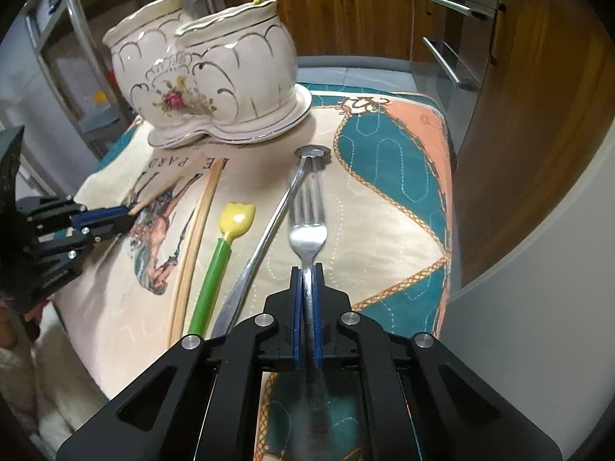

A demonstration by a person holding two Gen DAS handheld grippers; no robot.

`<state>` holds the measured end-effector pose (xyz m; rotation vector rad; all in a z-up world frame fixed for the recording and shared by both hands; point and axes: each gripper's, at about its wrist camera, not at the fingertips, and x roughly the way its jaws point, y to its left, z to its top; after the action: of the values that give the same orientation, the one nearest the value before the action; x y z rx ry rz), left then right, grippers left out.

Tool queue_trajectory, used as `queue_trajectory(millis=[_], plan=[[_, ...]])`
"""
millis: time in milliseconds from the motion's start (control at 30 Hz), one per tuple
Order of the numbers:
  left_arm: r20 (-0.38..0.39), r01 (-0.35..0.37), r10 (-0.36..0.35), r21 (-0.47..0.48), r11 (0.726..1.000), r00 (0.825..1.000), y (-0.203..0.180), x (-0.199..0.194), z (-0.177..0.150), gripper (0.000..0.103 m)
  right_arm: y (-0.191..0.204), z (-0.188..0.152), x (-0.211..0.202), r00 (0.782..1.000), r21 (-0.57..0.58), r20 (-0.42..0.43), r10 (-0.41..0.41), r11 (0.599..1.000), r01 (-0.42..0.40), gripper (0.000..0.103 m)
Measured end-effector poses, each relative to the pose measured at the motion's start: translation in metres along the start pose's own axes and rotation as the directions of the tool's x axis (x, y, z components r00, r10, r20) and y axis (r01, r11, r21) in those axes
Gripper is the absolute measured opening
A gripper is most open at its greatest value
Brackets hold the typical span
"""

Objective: Organize utensils
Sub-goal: 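Grasp a chopstick with the left tool while the right tool grasps a silver fork, then lift the chopstick and silver fork and lower them into the holder cups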

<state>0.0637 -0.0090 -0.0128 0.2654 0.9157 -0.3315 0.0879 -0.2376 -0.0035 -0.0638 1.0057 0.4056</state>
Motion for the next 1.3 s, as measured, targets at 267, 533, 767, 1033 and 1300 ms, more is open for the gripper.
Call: queue_trajectory(millis=[267,533,767,1033,1300], plan=[[-0.033,0.024,-0.023,0.029,0.999,0.999,0.000,0.000,0.001,0.007,-0.001,0.005,0.003,0.997,-0.004,-0.079,0.019,1.000,-0.019,0.007],[0.043,0.027,-0.028,0.017,0.999,0.999,0.000,-0.001,-0.002,0.006,0.000,0.001,-0.004,1.000,-0.024,0.001,0.001,1.000,0.000,0.006],[0.177,0.053,-0.052,-0.001,0.999,0.983,0.004,-0.032,-0.004,0.006,0.006,-0.006,-0.041,0.981,-0.066,0.196,-0.004,0.998,0.017,0.006],[0.298,0.065,-0.065,0.011,0.998,0.952,0.001,-0.057,-0.004,0.006,0.029,-0.015,-0.077,0.900,-0.143,0.436,-0.004,0.987,0.074,0.006],[0.448,0.101,-0.084,-0.014,0.995,0.890,0.006,-0.080,-0.005,0.006,0.040,-0.021,-0.094,0.809,-0.155,0.587,0.033,0.985,0.073,0.006]])
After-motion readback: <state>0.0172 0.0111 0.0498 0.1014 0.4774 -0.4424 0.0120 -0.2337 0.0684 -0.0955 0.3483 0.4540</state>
